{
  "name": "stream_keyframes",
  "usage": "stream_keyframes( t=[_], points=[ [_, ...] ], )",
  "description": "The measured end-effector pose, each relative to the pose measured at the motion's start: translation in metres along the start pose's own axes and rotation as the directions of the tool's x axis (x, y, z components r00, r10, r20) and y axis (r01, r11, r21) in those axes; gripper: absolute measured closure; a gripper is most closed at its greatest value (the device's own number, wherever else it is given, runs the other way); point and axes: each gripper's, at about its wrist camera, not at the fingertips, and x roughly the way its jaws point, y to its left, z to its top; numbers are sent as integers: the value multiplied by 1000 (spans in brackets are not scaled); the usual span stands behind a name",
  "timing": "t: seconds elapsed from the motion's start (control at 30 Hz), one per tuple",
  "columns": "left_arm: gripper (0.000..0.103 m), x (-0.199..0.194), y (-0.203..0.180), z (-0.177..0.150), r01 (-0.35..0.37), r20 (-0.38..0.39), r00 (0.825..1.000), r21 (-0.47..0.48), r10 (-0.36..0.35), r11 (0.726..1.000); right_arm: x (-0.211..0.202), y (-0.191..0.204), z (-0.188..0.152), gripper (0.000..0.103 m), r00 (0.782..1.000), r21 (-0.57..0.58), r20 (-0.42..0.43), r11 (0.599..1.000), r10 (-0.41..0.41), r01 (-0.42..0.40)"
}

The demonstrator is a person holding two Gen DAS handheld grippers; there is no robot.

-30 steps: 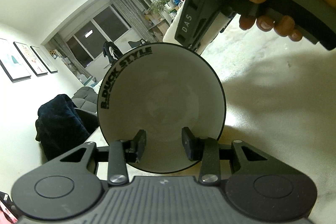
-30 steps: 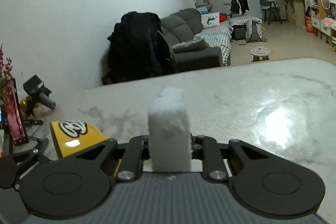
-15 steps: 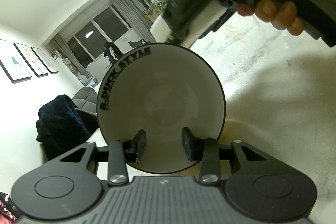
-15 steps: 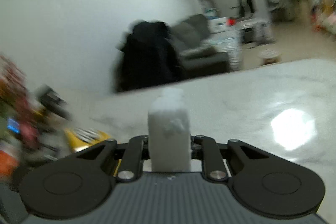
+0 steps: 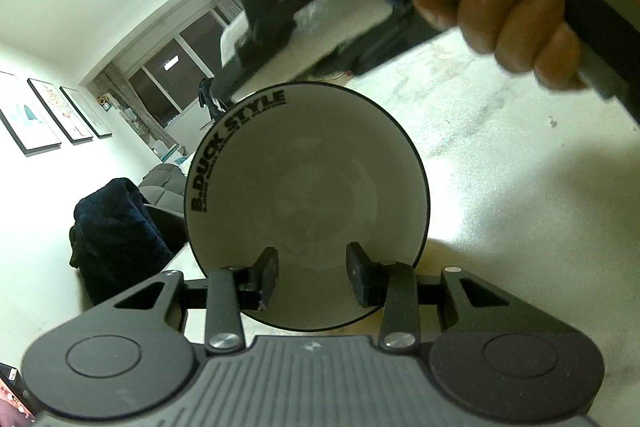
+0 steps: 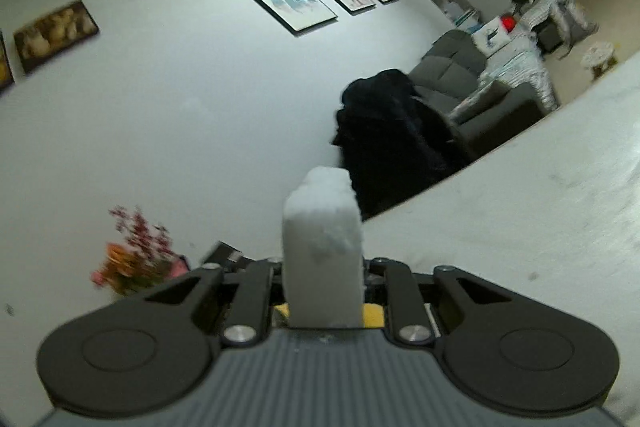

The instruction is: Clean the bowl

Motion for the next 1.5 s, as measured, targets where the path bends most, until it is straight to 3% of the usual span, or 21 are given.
stream_keyframes(
  t=[0.23, 0.43, 0.6, 0.7, 0.73, 0.8, 0.87, 0.93, 1.07, 1.1, 1.13, 1.23, 1.27, 1.5],
  points=[
    [65, -1, -3, 1, -8, -2, 1000, 5, 8, 1000, 17, -14, -6, 83, 997, 30, -3, 996, -78, 78],
    [65, -4, -8, 0, -12, -4, 1000, 6, 12, 1000, 16, 6, -10, 83, 1000, -45, 8, 999, -21, 21],
    [65, -6, -8, 1, -14, -11, 1000, -6, 14, 1000, 15, 6, -9, 83, 999, -81, 12, 995, -50, 51],
    [65, -9, -10, 0, -17, -13, 1000, -6, 17, 1000, 8, 17, -2, 83, 980, -249, 52, 948, -190, 198],
    [65, -9, -10, 1, -17, -13, 1000, -6, 17, 1000, 6, 28, -2, 83, 963, -370, 87, 889, -257, 271],
    [65, -10, -10, 0, -12, -14, 1000, -14, 12, 1000, 5, 46, -8, 83, 925, -583, 163, 723, -343, 370],
    [65, -12, -10, 0, -7, -15, 1000, -22, 6, 1000, 10, 56, -24, 83, 911, -793, 189, 490, -366, 361],
    [65, -14, -11, 0, -3, -16, 1000, -29, 3, 1000, 17, 66, -42, 84, 902, -929, 213, 206, -376, 306],
    [65, -17, -10, 1, -4, -16, 1000, -30, 4, 1000, 27, 55, -82, 84, 867, -945, 305, -236, -396, 224],
    [65, -18, -11, 1, -5, -17, 1000, -29, 4, 1000, 29, 44, -98, 84, 856, -907, 343, -373, -387, 194],
    [65, -19, -11, 1, -5, -17, 1000, -29, 5, 1000, 30, 37, -107, 84, 852, -879, 357, -447, -384, 166],
    [65, -21, -12, 1, -5, -19, 1000, -33, 4, 999, 34, 18, -125, 84, 847, -812, 356, -580, -396, 70],
    [65, -22, -13, 1, -6, -19, 1000, -33, 5, 999, 35, 15, -127, 84, 844, -799, 360, -599, -398, 58],
    [65, -25, -15, 1, -17, -22, 1000, -24, 16, 1000, 29, 32, -117, 84, 860, -801, 402, -577, -315, 163]
  ],
)
